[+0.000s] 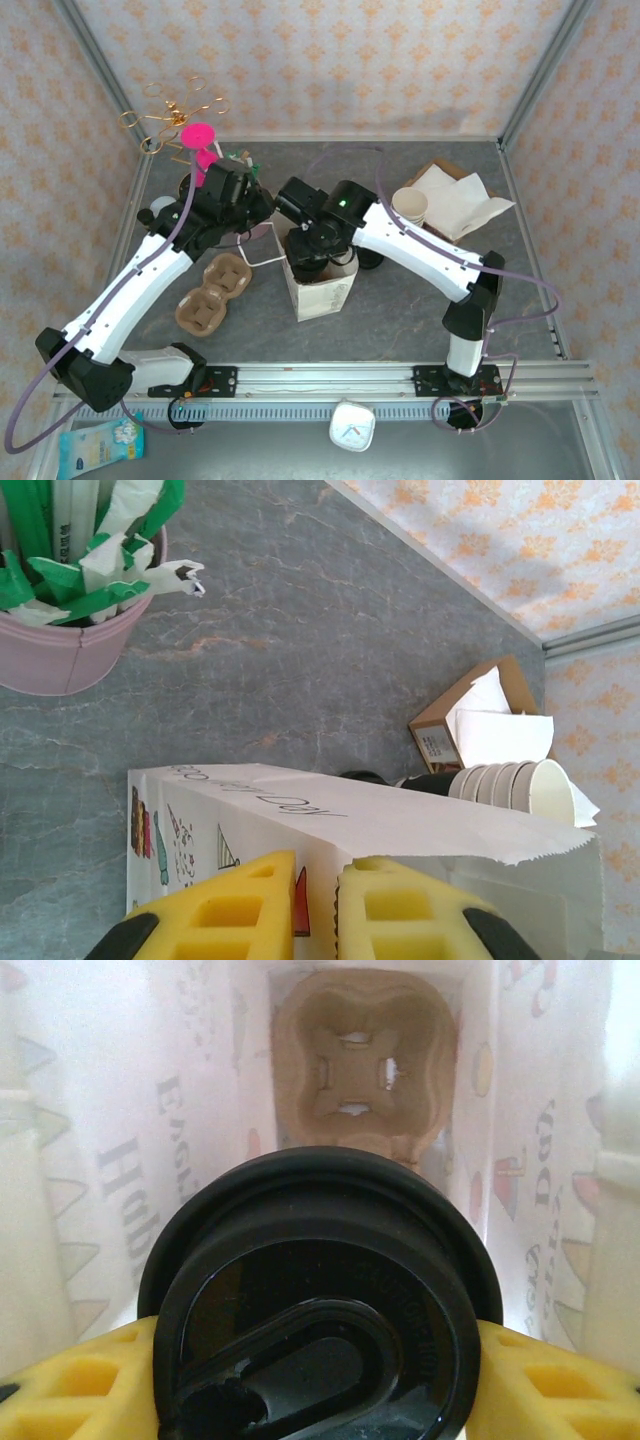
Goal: Pack the takeout coffee
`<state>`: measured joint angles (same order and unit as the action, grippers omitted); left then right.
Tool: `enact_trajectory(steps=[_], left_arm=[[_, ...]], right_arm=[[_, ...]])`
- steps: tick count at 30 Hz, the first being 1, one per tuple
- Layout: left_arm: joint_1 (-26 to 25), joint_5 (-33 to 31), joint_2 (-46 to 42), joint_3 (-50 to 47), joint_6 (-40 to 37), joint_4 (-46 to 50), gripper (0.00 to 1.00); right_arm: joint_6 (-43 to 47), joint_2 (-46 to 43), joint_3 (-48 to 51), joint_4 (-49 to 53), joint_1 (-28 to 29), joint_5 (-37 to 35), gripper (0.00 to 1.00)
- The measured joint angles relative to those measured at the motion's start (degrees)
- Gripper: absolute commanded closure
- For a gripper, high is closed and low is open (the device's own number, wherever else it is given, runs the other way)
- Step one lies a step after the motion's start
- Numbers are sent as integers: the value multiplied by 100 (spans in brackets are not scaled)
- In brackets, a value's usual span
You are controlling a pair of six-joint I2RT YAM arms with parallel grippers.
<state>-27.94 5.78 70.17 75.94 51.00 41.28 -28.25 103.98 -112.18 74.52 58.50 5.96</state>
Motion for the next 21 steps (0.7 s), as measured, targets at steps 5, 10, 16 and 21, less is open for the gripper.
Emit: enact_trajectory(steps=[5, 10, 16, 21], left_arm=[[0, -109, -37, -87, 57, -17, 84], [-9, -184, -50, -208, 59, -85, 83], [-9, -188, -63, -330, 39, -175, 76], [-9, -197, -61, -337, -57, -219, 67]], right_arm=[[0, 0, 267, 0, 9, -94, 49], [4, 0, 304, -2, 9, -105, 49], [48, 0, 302, 0, 9, -37, 49], [39, 0, 302, 2, 24, 48, 49]])
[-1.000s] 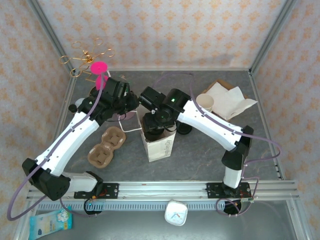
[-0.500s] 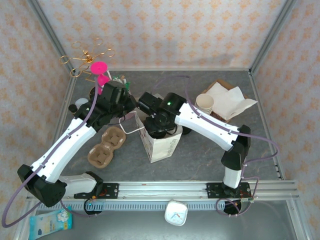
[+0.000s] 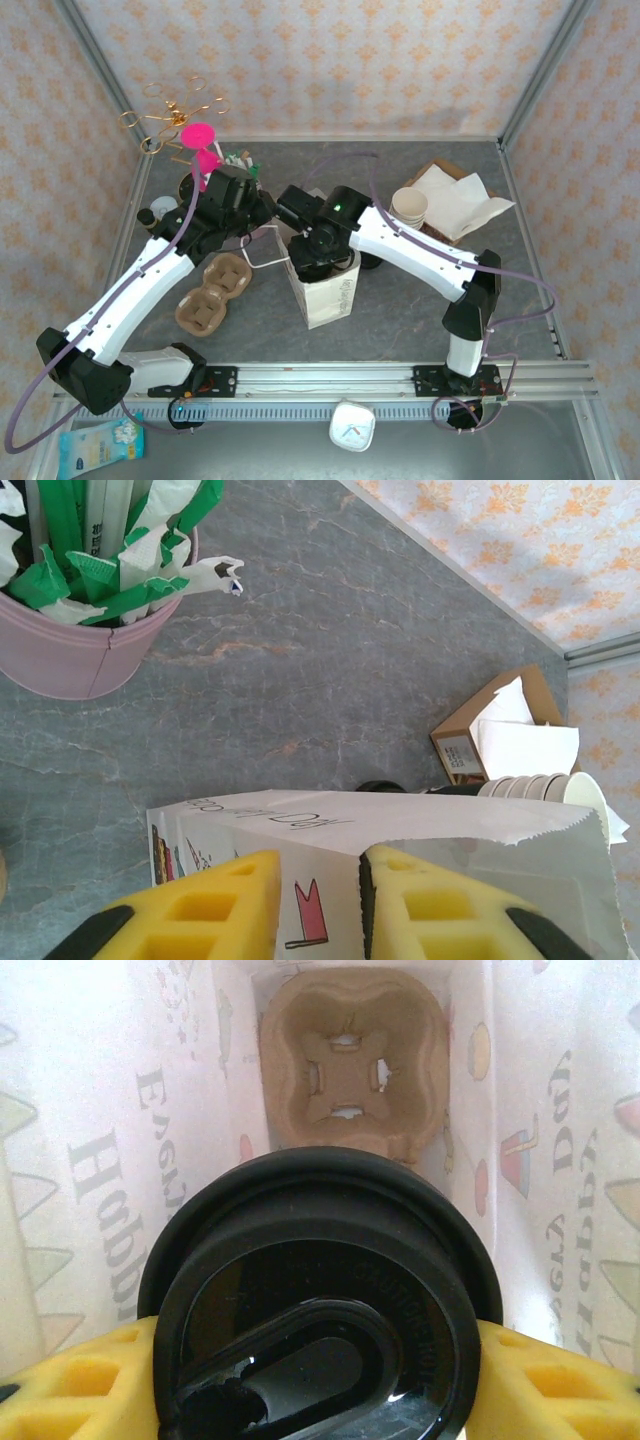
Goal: Pack the takeout coffee
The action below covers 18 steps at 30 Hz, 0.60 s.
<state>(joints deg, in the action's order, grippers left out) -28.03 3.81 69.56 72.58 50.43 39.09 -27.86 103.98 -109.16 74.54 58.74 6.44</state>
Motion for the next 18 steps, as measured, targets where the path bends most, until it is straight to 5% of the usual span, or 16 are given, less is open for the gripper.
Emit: enact_trajectory(steps=[3, 9, 18], left_arm=[[7, -2, 37, 2, -173, -9, 67], [184, 90, 308, 35, -643, -129, 86], [179, 175, 334, 90, -1377, -560, 92]], right_arm=[[-33, 0, 0, -2, 11, 48, 49], [-107, 0, 0, 0, 11, 92, 49], [-131, 2, 0, -2, 11, 85, 49]])
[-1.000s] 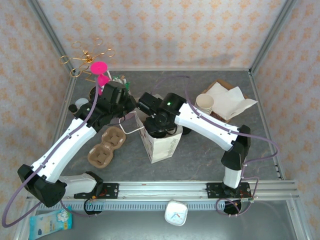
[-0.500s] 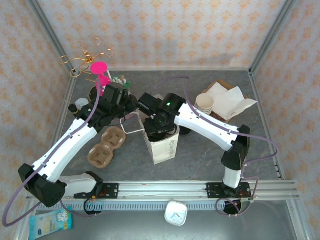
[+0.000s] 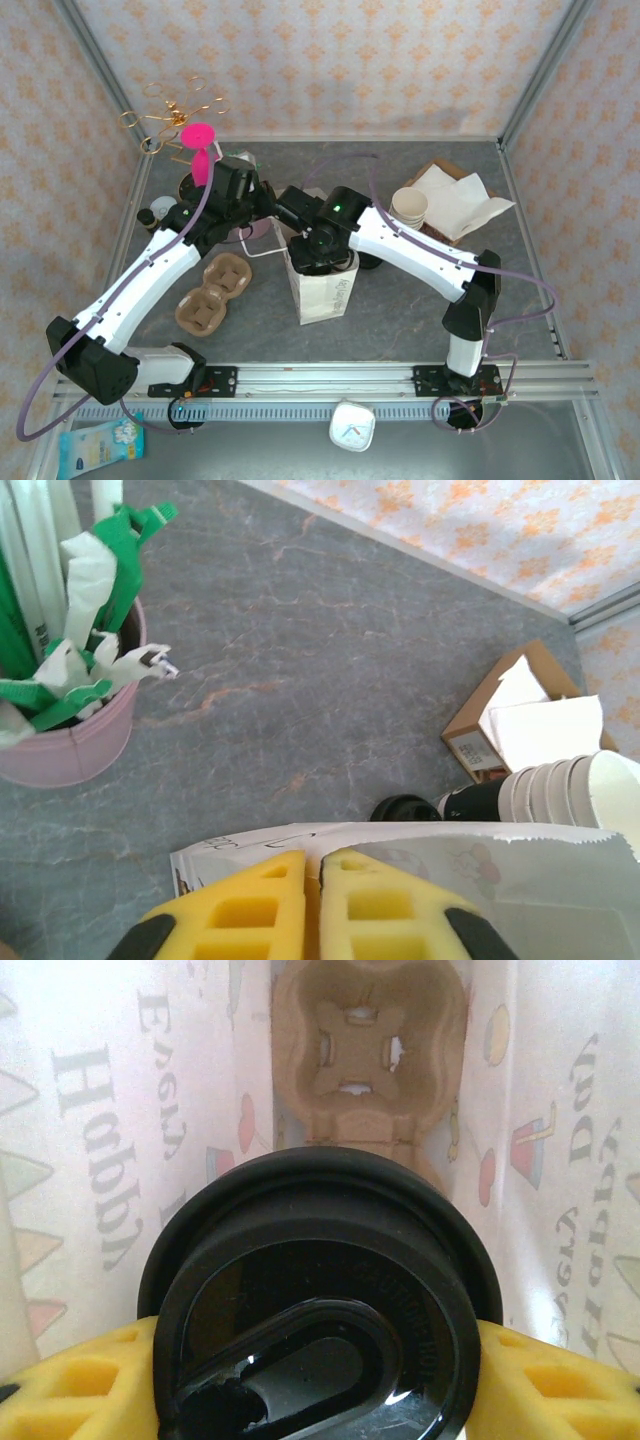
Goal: Pack the takeout coffee
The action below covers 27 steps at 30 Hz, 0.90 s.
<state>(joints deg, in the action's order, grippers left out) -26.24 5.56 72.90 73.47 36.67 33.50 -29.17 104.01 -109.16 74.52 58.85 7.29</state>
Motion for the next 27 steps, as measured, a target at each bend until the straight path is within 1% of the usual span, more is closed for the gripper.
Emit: enact_trajectory(steps=[5, 12, 20, 27], left_arm=[[0, 42, 0, 0, -317, -225, 93], [-31, 151, -2, 0, -522, -407, 95], [-105, 140, -13, 50, -520, -413, 96], [-103, 81, -46, 72, -365, -289, 95]], right_arm=[[-42, 61, -13, 0, 0, -9, 49], [-42, 164, -13, 2, 0, -136, 49], [-39, 170, -9, 2, -13, -328, 49], [-33, 260, 140, -13, -17, -400, 48]])
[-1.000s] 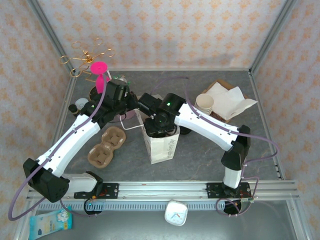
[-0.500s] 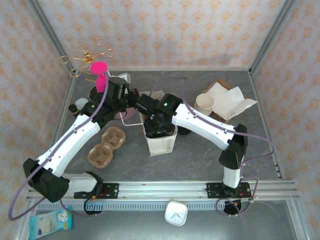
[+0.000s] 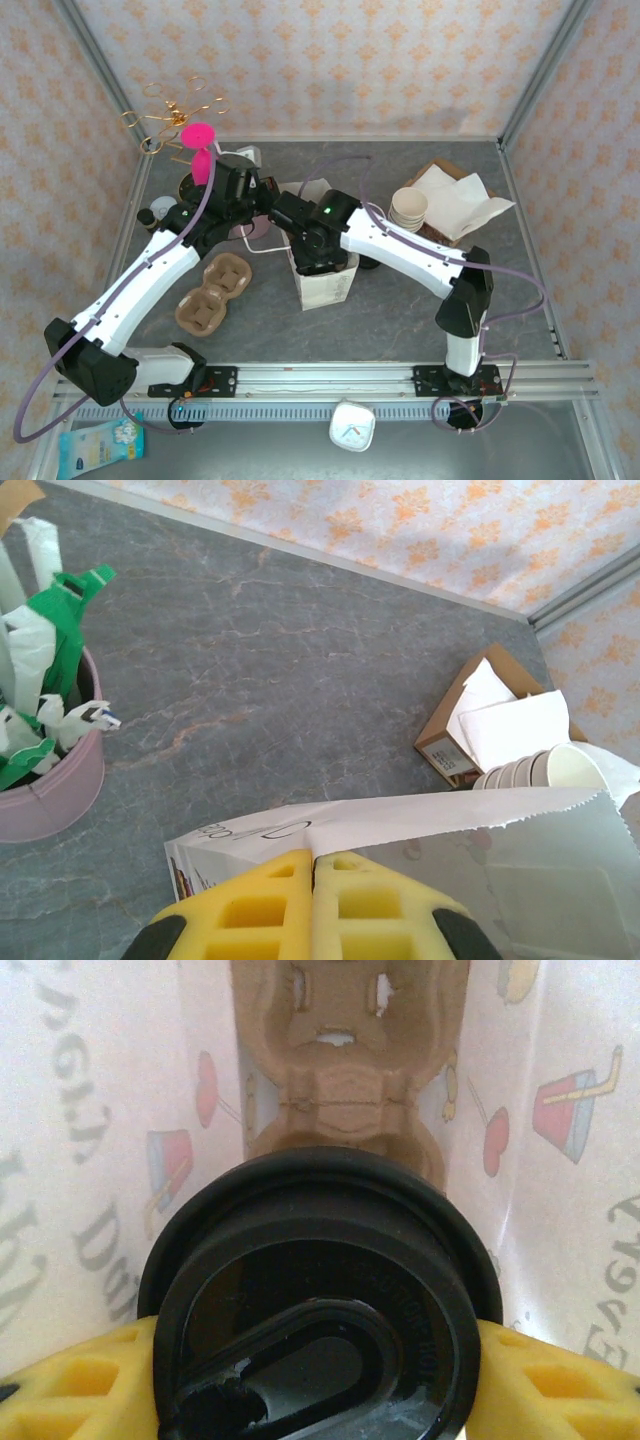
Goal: Pack the takeout coffee
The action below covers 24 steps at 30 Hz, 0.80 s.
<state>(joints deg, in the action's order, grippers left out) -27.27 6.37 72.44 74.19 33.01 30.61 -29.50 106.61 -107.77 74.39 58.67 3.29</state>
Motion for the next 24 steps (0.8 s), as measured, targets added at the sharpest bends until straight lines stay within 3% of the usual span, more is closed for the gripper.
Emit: enact_trajectory(steps=[9, 19, 24], left_arm=[[24, -129, -7, 0, 173, 17, 94], [42, -203, -7, -4, 297, 85, 83], [44, -240, -9, -4, 332, 111, 68]], right_arm=[[42, 214, 103, 20, -57, -37, 48], [120, 295, 103, 15, -76, -2, 47], [153, 297, 98, 15, -103, 59, 47]])
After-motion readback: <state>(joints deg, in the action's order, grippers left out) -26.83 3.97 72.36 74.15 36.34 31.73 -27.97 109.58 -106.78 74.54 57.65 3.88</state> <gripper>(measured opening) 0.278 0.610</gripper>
